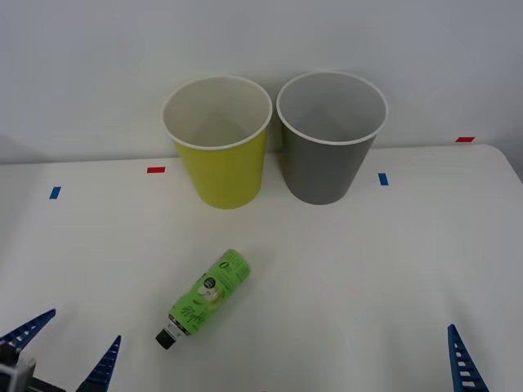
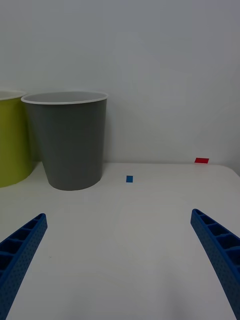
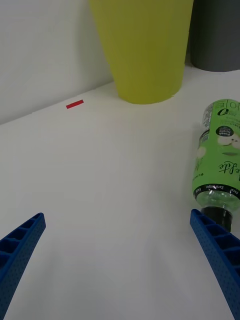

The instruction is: Put cans in the gray bin and PET bottles in the light green bin.

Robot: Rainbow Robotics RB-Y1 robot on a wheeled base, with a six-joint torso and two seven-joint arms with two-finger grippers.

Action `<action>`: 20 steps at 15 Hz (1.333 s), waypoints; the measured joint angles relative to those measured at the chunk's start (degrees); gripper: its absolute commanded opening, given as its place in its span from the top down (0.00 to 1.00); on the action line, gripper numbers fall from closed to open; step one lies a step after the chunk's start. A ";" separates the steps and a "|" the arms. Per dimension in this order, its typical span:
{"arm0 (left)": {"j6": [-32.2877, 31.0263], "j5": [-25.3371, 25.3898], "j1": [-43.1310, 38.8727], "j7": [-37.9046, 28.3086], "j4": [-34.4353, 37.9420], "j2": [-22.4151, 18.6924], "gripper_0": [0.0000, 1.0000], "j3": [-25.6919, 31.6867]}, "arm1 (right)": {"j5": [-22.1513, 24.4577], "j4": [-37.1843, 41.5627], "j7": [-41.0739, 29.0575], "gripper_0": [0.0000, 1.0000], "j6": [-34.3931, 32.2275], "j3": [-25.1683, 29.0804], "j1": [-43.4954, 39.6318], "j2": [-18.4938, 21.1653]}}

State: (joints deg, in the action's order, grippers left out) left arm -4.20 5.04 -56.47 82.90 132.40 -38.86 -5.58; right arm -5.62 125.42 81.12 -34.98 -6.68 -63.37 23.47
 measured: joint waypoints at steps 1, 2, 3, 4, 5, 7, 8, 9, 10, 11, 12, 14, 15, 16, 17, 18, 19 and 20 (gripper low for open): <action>3.49 0.02 0.96 -0.28 1.62 -1.27 0.00 0.27 | 0.00 0.00 0.00 0.00 0.00 0.00 0.00 0.00; 6.85 0.22 2.47 -0.69 2.91 -2.96 0.00 0.46 | 0.00 0.00 0.00 0.00 0.00 0.00 0.00 0.00; 9.52 0.50 4.34 -1.27 3.74 -4.79 0.00 0.57 | 0.00 0.00 0.00 0.00 0.00 0.00 0.00 0.00; 11.30 0.66 5.79 -1.85 4.00 -6.19 0.00 0.63 | 0.00 0.00 0.00 0.00 0.00 0.00 0.00 0.00; 12.77 0.77 7.18 -2.42 4.12 -7.51 0.00 0.59 | 0.00 0.00 0.00 0.00 0.00 0.00 0.00 0.00; 15.80 1.19 10.02 -3.87 4.12 -10.07 0.00 0.01 | 0.00 0.00 0.00 0.00 0.00 0.00 0.00 0.00; 16.93 1.41 11.43 -5.45 4.13 -11.06 0.00 -0.60 | 0.00 0.00 0.00 0.00 0.00 0.00 0.00 0.00; 18.15 1.47 12.70 -7.57 4.14 -11.51 0.00 -1.22 | 0.00 0.00 0.00 0.00 0.00 0.00 0.00 0.00; 20.43 1.47 14.70 -9.47 4.17 -11.96 0.00 -2.00 | 0.00 0.00 0.00 0.00 0.00 0.00 0.00 0.00; 22.36 1.47 16.39 -10.51 4.19 -12.46 0.00 -2.43 | 0.00 0.00 0.00 0.00 0.00 0.00 0.00 0.00; 23.94 1.48 17.78 -10.79 4.25 -12.86 0.00 -2.57 | 0.00 0.00 0.00 0.00 0.00 0.00 0.00 0.00; 27.46 2.16 20.65 -11.11 4.23 -13.35 0.00 -2.67 | 0.00 0.00 0.00 0.00 0.00 0.00 0.00 0.00; 28.86 3.19 21.93 -11.33 4.21 -14.02 0.00 -2.67 | 0.00 0.00 0.00 0.00 0.00 0.00 0.00 0.00; 29.21 3.70 22.63 -11.62 4.20 -14.81 0.00 -2.68 | 0.00 0.00 0.00 0.00 0.00 0.00 0.00 0.00; 29.55 4.29 23.27 -11.94 4.20 -15.59 0.00 -2.68 | 0.00 0.00 0.00 0.00 0.00 0.00 0.00 0.00; 29.94 5.30 23.81 -12.22 4.20 -16.15 0.00 -2.68 | 0.00 0.00 0.00 0.00 0.00 0.00 0.00 0.00; 30.11 6.65 24.18 -12.45 4.20 -16.41 0.00 -2.68 | 0.00 0.00 0.00 0.00 0.00 0.00 0.00 0.00; 30.50 8.15 24.62 -12.59 4.26 -16.61 0.00 -2.68 | 0.00 0.00 0.00 0.00 0.00 0.00 0.00 0.00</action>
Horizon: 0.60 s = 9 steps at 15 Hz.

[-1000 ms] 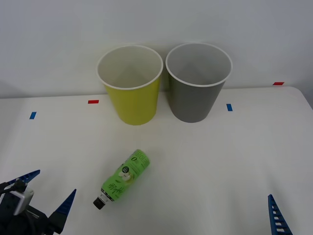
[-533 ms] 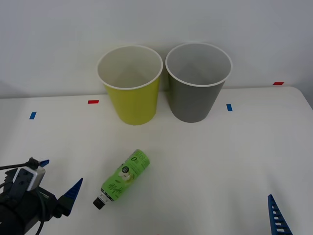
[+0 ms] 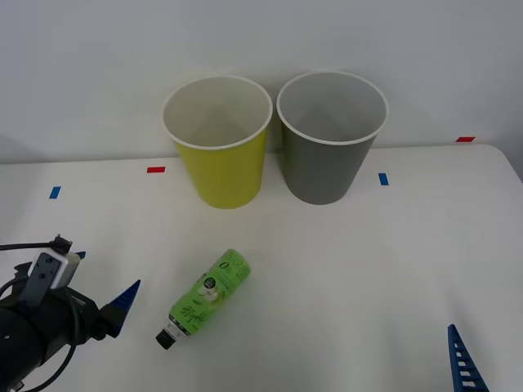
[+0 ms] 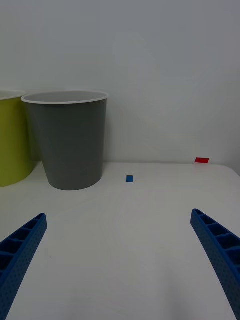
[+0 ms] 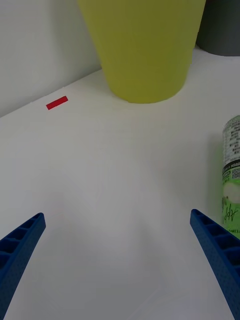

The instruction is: Put cans in the gray bin and PET bottles in the light green bin.

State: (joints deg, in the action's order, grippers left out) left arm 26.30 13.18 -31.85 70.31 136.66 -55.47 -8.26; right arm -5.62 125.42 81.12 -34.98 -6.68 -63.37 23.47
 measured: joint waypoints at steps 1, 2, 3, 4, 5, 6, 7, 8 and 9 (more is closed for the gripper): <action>1.38 1.62 0.60 -0.03 0.14 -0.36 0.00 0.00 | 0.00 0.00 0.00 0.00 0.00 0.00 0.00 0.00; 3.44 3.65 1.47 0.00 0.41 -1.08 0.00 -0.01 | 0.00 0.00 0.00 0.00 0.00 0.00 0.00 0.00; 5.80 6.79 2.66 0.07 0.77 -2.09 0.00 -0.04 | 0.00 0.00 0.00 0.00 0.00 0.00 0.00 0.00; 8.41 9.61 4.28 0.26 1.10 -3.04 0.00 -0.06 | 0.00 0.00 0.00 0.00 0.00 0.00 0.00 0.00; 11.46 11.96 6.35 0.81 1.31 -3.64 0.00 -0.08 | 0.00 0.00 0.00 0.00 0.00 0.00 0.00 0.00; 14.07 13.95 8.22 2.16 1.43 -3.92 0.00 -0.08 | 0.00 0.00 0.00 0.00 0.00 0.00 0.00 0.00; 16.82 15.61 10.02 4.51 1.44 -4.03 0.00 -0.09 | 0.00 0.00 0.00 0.00 0.00 0.00 0.00 0.00; 19.53 17.41 12.11 6.56 1.45 -4.08 0.00 -0.09 | 0.00 0.00 0.00 0.00 0.00 0.00 0.00 0.00; 21.95 19.51 14.00 7.93 1.53 -4.10 0.00 -0.09 | 0.00 0.00 0.00 0.00 0.00 0.00 0.00 0.00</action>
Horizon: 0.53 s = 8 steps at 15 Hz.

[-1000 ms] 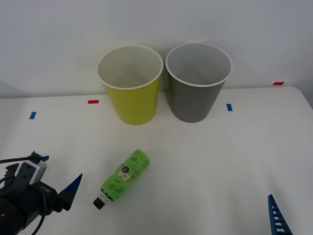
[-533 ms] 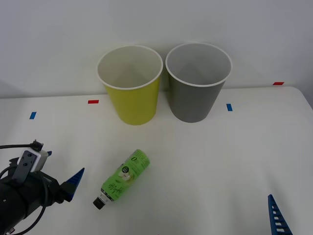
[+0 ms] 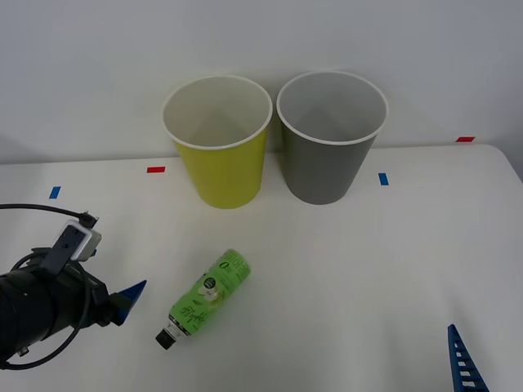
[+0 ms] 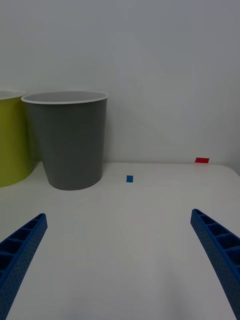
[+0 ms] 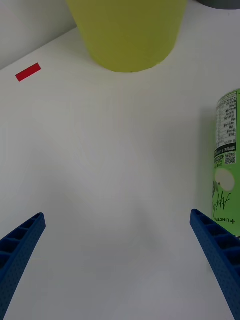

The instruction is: Put cans in the gray bin and PET bottles in the light green bin.

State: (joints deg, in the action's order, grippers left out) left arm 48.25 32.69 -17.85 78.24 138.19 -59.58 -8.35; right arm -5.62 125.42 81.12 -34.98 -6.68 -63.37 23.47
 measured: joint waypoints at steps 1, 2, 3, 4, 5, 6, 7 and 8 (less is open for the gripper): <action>2.72 2.35 1.82 0.77 0.26 -0.01 0.00 0.00 | 0.00 0.00 0.00 0.00 0.00 0.00 0.00 0.00; 5.87 4.35 3.53 1.53 0.74 -0.01 0.00 0.00 | 0.00 0.00 0.00 0.00 0.00 0.00 0.00 0.00; 9.16 5.93 5.23 2.87 1.32 -0.01 0.00 -0.01 | 0.00 0.00 0.00 0.00 0.00 0.00 0.00 0.00; 12.35 7.44 6.96 4.26 1.79 0.02 0.00 -0.03 | 0.00 0.00 0.00 0.00 0.00 0.00 0.00 0.00; 15.42 9.65 8.94 5.10 2.13 0.23 0.00 -0.04 | 0.00 0.00 0.00 0.00 0.00 0.00 0.00 0.00; 17.87 11.63 10.75 5.52 2.32 0.77 0.00 -0.06 | 0.00 0.00 0.00 0.00 0.00 0.00 0.00 0.00; 19.99 12.86 12.23 5.81 2.39 1.76 0.00 -0.08 | 0.00 0.00 0.00 0.00 0.00 0.00 0.00 0.00; 22.79 13.43 13.86 6.11 2.41 3.07 0.00 -0.24 | 0.00 0.00 0.00 0.00 0.00 0.00 0.00 0.00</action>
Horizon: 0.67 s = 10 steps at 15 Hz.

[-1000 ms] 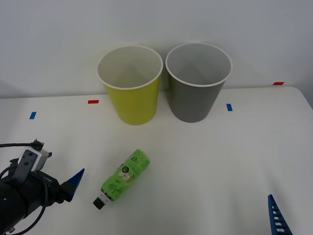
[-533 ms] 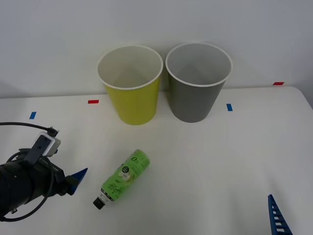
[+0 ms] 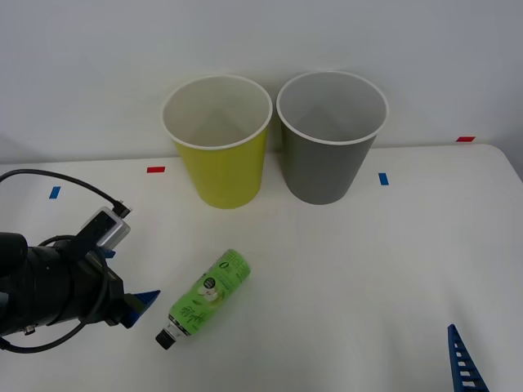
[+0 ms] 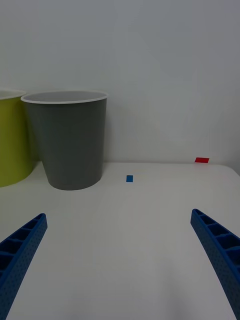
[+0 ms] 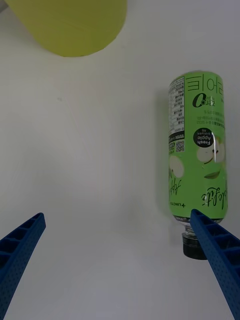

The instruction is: Put cans in the gray bin and PET bottles in the light green bin.

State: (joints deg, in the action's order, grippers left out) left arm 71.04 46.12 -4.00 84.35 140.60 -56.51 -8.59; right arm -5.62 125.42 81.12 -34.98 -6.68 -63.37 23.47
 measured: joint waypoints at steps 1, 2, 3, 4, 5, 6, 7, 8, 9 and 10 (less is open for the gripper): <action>2.29 0.11 1.76 0.20 0.02 1.30 0.00 -0.73 | 0.00 0.00 0.00 0.00 0.00 0.00 0.00 0.00; 3.60 -0.92 3.17 0.20 0.02 2.16 0.00 -2.32 | 0.00 0.00 0.00 0.00 0.00 0.00 0.00 0.00; 3.94 -3.33 4.38 -0.01 -0.05 2.59 0.00 -4.65 | 0.00 0.00 0.00 0.00 0.00 0.00 0.00 0.00; 4.31 -5.39 5.69 -0.62 -0.20 3.16 0.00 -6.85 | 0.00 0.00 0.00 0.00 0.00 0.00 0.00 0.00; 5.42 -6.44 6.92 -2.65 -0.40 4.32 0.00 -8.17 | 0.00 0.00 0.00 0.00 0.00 0.00 0.00 0.00; 7.33 -6.89 7.86 -4.60 -0.56 6.02 0.00 -8.73 | 0.00 0.00 0.00 0.00 0.00 0.00 0.00 0.00; 9.01 -7.47 8.63 -5.39 -0.73 7.37 0.00 -9.09 | 0.00 0.00 0.00 0.00 0.00 0.00 0.00 0.00; 10.14 -8.10 9.22 -5.58 -0.88 8.20 0.00 -9.52 | 0.00 0.00 0.00 0.00 0.00 0.00 0.00 0.00; 10.66 -9.01 9.79 -5.80 -0.98 8.64 0.00 -10.34 | 0.00 0.00 0.00 0.00 0.00 0.00 0.00 0.00; 10.83 -10.69 10.64 -6.11 -1.23 8.92 0.00 -11.92 | 0.00 0.00 0.00 0.00 0.00 0.00 0.00 0.00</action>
State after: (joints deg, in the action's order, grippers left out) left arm 81.87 35.43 6.64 78.25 139.37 -47.59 -20.51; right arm -5.62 125.42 81.12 -34.98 -6.68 -63.37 23.47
